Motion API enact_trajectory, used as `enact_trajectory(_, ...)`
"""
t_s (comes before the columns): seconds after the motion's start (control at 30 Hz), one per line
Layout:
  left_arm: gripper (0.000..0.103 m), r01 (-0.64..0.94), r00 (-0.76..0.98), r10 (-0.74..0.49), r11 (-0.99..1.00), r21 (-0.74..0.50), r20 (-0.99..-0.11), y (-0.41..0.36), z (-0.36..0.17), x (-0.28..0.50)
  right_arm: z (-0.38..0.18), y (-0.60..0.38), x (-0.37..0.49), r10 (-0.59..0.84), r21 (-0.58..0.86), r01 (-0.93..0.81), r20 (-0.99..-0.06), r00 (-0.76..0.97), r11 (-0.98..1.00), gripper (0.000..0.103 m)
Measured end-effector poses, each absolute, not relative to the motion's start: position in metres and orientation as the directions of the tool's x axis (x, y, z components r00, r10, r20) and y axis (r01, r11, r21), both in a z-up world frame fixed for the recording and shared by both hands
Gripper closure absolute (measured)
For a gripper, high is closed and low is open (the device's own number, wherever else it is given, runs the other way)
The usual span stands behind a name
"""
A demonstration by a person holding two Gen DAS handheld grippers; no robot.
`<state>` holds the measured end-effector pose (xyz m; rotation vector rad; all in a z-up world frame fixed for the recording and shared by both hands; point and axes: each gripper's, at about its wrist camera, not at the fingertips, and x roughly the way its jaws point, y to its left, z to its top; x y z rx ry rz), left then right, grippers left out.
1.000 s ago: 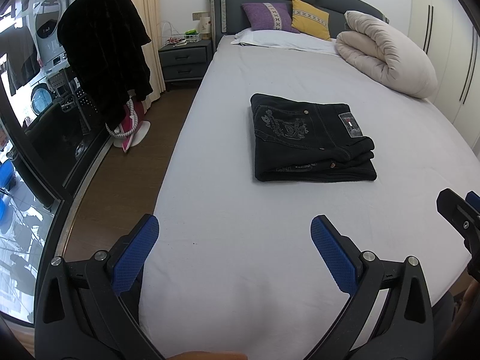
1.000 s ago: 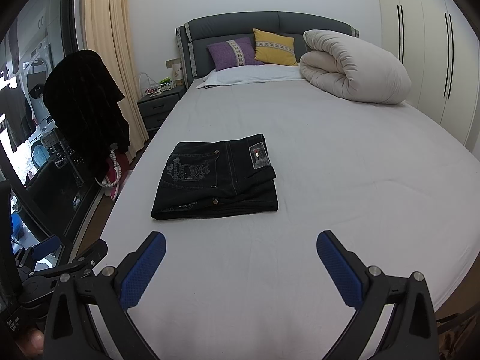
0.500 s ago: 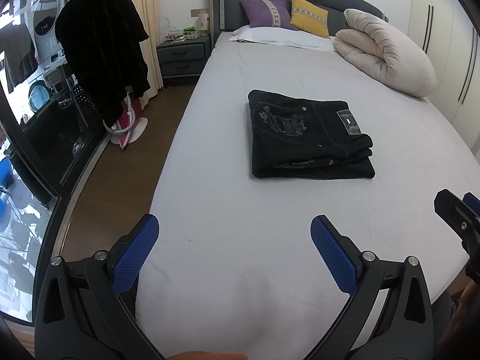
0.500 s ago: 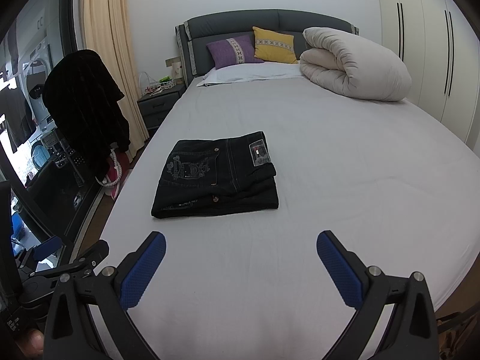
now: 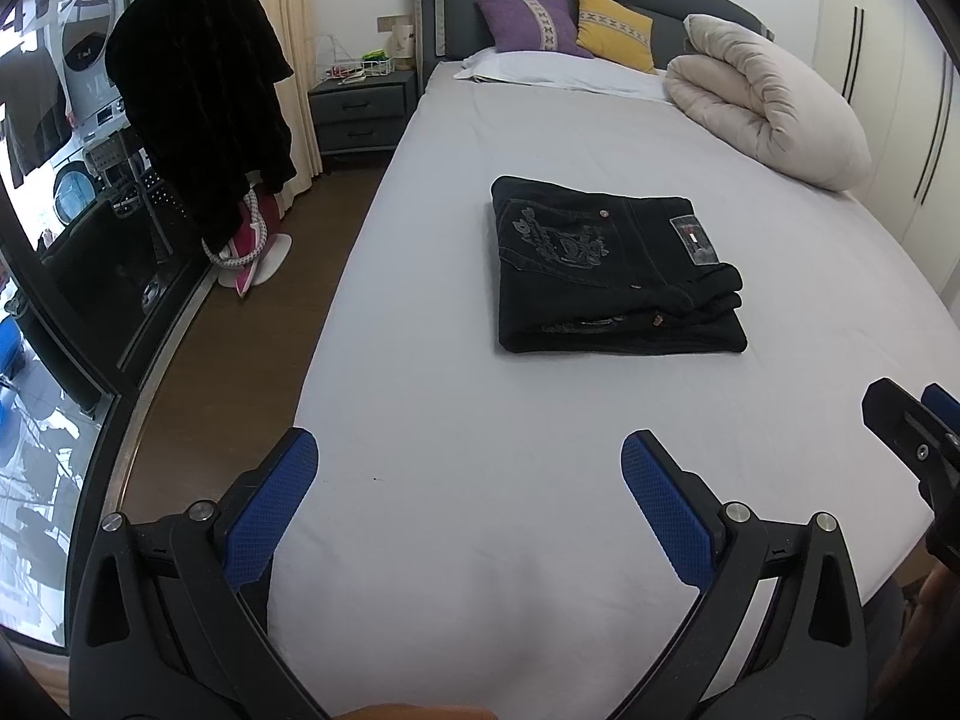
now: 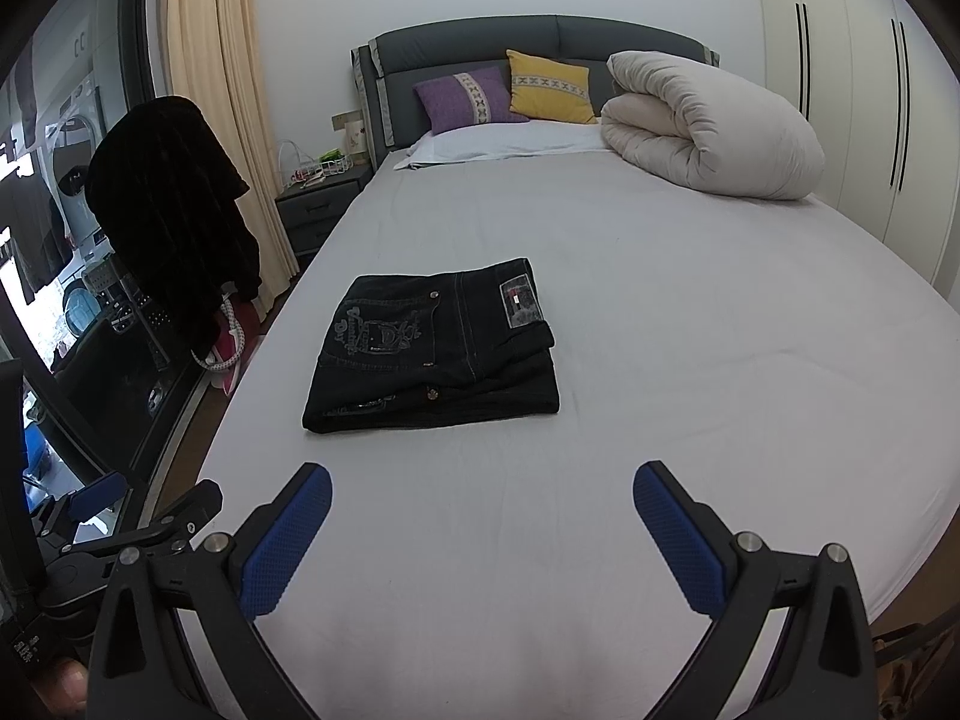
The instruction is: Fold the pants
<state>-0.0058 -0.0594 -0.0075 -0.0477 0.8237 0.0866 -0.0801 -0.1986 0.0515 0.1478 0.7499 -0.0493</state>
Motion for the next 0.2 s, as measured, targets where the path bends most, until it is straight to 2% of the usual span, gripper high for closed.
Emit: enact_trajectory(0.2, 0.0, -0.087, 0.681, 0.058, 0.996, -0.002, -0.73, -0.0588, -0.0082, -0.0064, 0.0507, -0.1993, -0.0796, 0.012, 0.121, 0.097, -0.685, 0.728, 0.988, 0.0)
